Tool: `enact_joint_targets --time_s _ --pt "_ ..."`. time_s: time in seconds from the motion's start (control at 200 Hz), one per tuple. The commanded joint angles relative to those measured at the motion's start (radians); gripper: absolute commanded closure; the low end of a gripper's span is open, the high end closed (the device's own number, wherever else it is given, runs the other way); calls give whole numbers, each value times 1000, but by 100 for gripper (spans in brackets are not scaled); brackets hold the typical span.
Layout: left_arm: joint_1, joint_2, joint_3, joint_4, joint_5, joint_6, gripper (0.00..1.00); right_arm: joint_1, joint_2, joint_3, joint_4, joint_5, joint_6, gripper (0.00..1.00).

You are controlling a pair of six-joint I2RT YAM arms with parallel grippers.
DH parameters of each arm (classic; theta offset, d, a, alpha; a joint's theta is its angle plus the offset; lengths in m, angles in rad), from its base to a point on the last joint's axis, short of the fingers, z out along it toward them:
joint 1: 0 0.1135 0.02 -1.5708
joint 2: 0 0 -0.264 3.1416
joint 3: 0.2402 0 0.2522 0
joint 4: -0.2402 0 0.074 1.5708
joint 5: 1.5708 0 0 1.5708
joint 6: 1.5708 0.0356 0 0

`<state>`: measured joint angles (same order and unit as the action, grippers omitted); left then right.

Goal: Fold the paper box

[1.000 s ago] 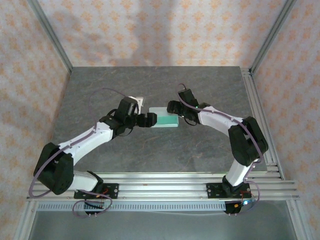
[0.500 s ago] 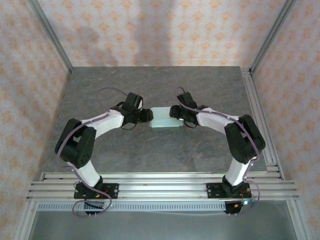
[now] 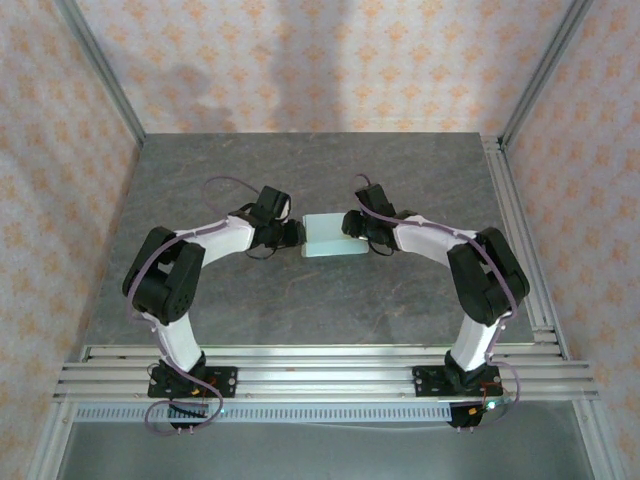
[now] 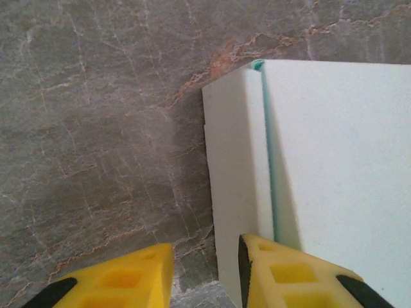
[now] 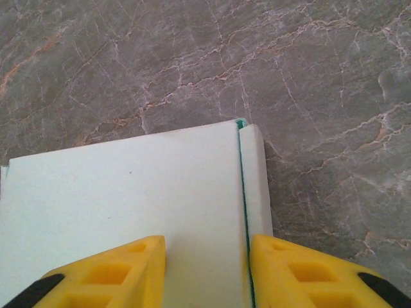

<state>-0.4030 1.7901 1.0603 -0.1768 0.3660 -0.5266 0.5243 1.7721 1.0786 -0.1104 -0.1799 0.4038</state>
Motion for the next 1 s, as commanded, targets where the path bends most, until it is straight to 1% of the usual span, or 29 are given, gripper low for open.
enact_joint_targets --time_s 0.0,0.145,0.285,0.355,0.445,0.506,0.616,0.706,0.801,0.841,0.891,0.996 --pt "8 -16 19 -2 11 0 59 -7 39 -19 -22 -3 -5 60" --pt "7 -73 26 -28 -29 8 46 -7 45 -15 -29 0 -11 62" --pt "7 -72 64 -47 4 3 34 -7 51 -14 -27 -4 -11 63" --pt "7 -54 81 -46 19 -1 32 -7 51 -16 -26 -1 -11 63" --pt "8 -32 93 -42 24 -1 32 -7 52 -16 -27 0 -10 63" --pt "7 -17 102 -48 28 -1 37 -7 51 -19 -25 -2 -7 63" --pt "7 21 116 -59 38 -1 53 -7 48 -20 -22 -3 -6 63" --pt "8 55 118 -46 51 -2 60 -7 46 -17 -23 -5 -7 63" --pt "7 79 118 -38 59 -2 64 -7 42 -17 -23 -4 -7 63" --pt "6 83 112 -35 58 -28 66 -7 37 -16 -23 -8 -6 61" --pt "6 84 105 -34 55 -29 69 -8 31 -13 -26 -14 -4 59" --pt "8 81 91 -37 50 -24 77 -7 -1 -10 -15 -55 7 50"
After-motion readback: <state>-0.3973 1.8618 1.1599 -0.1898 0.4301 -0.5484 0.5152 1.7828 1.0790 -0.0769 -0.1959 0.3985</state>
